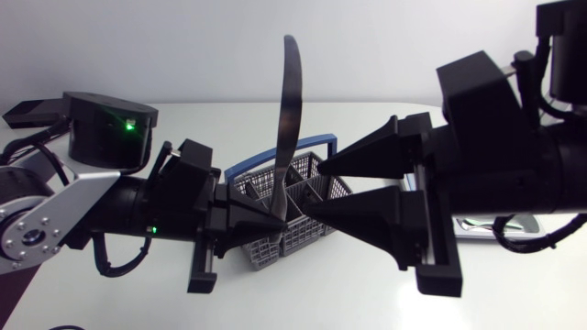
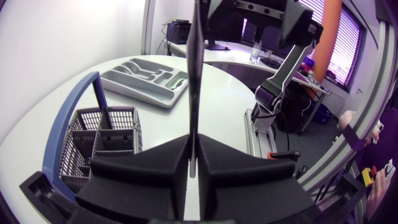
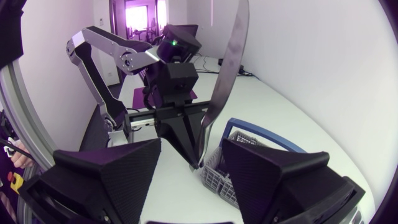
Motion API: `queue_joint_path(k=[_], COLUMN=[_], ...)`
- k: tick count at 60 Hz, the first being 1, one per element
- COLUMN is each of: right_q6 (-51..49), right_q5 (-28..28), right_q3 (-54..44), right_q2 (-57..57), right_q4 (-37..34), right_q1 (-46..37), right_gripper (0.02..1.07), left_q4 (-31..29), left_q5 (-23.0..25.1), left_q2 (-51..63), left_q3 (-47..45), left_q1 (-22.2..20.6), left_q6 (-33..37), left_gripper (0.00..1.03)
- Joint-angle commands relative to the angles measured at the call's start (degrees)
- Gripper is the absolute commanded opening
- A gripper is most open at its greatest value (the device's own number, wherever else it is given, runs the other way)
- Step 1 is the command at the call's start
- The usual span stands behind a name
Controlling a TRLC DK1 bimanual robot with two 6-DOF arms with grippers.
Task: Unload the cutlery basket into the drawer organizer.
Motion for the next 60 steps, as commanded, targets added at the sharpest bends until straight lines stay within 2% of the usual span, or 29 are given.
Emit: queue_joint_path(k=[1, 13, 22, 31, 45, 51, 60], right_q6=[1.2, 1.2, 1.0, 0.3, -1.0, -1.7, -2.3], right_q5=[0.0, -0.6, -4.4, -5.8, -7.8, -8.7, -10.8], right_q3=[-2.2, -4.3, -5.5, -6.5, -6.5, -6.5, -5.8], right_q2=[-0.1, 1.3, 3.4, 5.2, 7.4, 8.2, 9.1], right_q4=[1.2, 4.6, 7.4, 8.7, 10.3, 10.3, 8.6], right_q1=[-0.4, -1.1, -3.8, -3.8, -3.8, -3.7, -3.4], right_gripper=[0.77, 0.76, 0.76, 0.75, 0.38, 0.15, 0.07], left_q4=[1.5, 3.1, 3.6, 3.4, 2.7, 2.5, 1.9], left_q5=[0.5, 0.5, 0.5, 0.6, 1.4, 1.5, 1.9], left_q2=[0.2, 2.0, 4.1, 4.7, 5.1, 5.0, 5.0], left_q3=[2.8, 3.1, 3.9, 5.0, 5.2, 5.0, 5.3], left_q1=[-0.8, -2.7, -4.1, -4.3, -5.4, -5.4, -5.3], left_q6=[-2.6, -2.9, -3.0, -3.5, -3.5, -3.5, -3.5], left_gripper=[0.03, 0.03, 0.03, 0.03, 0.03, 0.03, 0.03])
